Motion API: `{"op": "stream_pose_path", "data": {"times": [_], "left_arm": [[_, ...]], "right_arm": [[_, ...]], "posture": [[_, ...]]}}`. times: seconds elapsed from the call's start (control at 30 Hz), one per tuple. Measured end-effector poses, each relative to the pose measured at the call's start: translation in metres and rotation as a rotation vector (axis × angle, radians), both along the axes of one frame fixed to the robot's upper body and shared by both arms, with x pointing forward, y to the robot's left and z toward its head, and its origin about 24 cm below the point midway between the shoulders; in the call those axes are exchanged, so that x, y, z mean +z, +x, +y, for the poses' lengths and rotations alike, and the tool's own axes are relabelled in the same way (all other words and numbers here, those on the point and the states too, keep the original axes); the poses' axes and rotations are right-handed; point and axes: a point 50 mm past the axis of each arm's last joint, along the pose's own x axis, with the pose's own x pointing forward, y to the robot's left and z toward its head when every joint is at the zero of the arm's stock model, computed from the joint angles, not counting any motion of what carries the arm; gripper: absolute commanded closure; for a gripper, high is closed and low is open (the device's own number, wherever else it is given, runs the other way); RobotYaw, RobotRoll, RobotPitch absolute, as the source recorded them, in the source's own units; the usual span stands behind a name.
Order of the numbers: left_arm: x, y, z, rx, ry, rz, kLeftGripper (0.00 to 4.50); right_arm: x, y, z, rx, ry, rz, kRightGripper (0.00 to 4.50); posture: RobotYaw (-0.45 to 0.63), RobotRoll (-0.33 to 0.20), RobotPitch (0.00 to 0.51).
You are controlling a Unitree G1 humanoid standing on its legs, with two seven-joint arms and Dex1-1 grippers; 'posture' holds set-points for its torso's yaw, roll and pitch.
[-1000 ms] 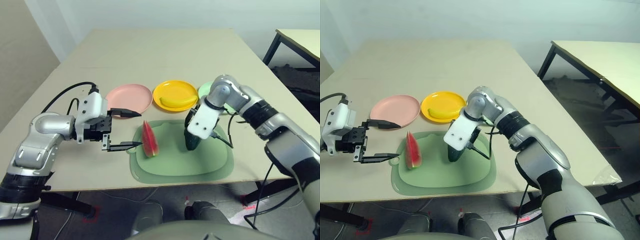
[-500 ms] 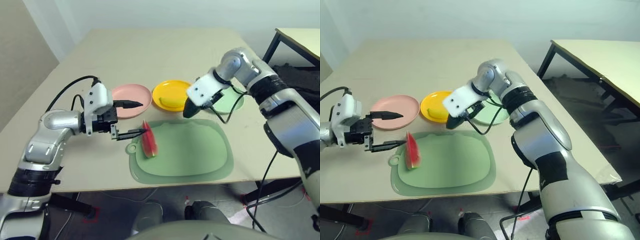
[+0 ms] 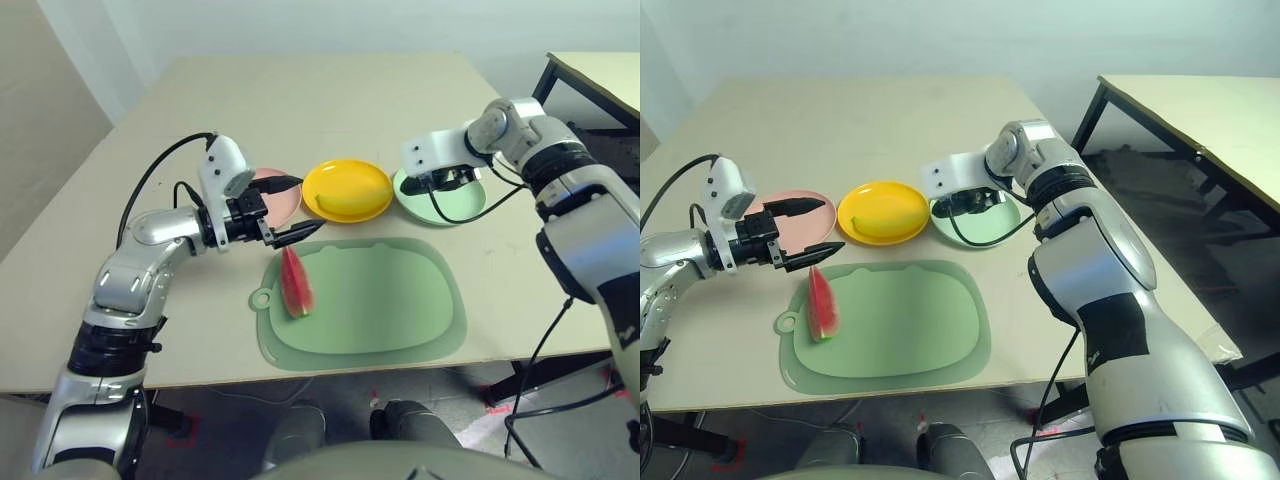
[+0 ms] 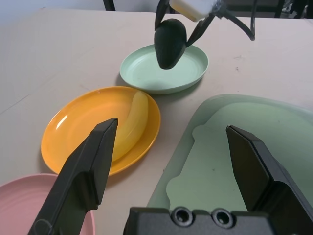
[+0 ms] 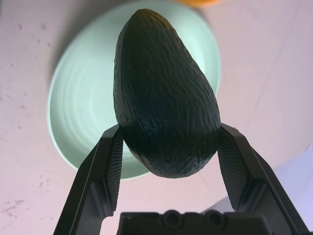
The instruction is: Place the fruits into color-matched plates.
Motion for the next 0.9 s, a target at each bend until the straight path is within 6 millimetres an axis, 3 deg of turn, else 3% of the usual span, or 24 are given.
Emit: {"op": "stream_pose_path", "data": {"times": [0.23, 0.8, 0.83, 0.9], "left_arm": [[-0.004, -0.002, 0.002, 0.017, 0.015, 0.008, 0.00], [-0.003, -0.004, 0.008, 0.045, 0.026, -0.003, 0.00], [-0.002, -0.004, 0.009, 0.048, 0.026, -0.005, 0.00], [-0.001, -0.004, 0.010, 0.051, 0.026, -0.008, 0.00]], "right_arm": [[-0.021, -0.002, -0.010, -0.049, -0.046, 0.008, 1.42], [-0.041, -0.005, -0.006, -0.052, -0.066, 0.042, 1.42], [-0.041, -0.005, -0.006, -0.052, -0.065, 0.039, 0.68], [-0.041, -0.005, -0.006, -0.052, -0.064, 0.037, 0.09]], "posture": [[0.17, 0.000, 0.000], [0.19, 0.000, 0.000], [0.19, 0.000, 0.000], [0.18, 0.000, 0.000]]}}
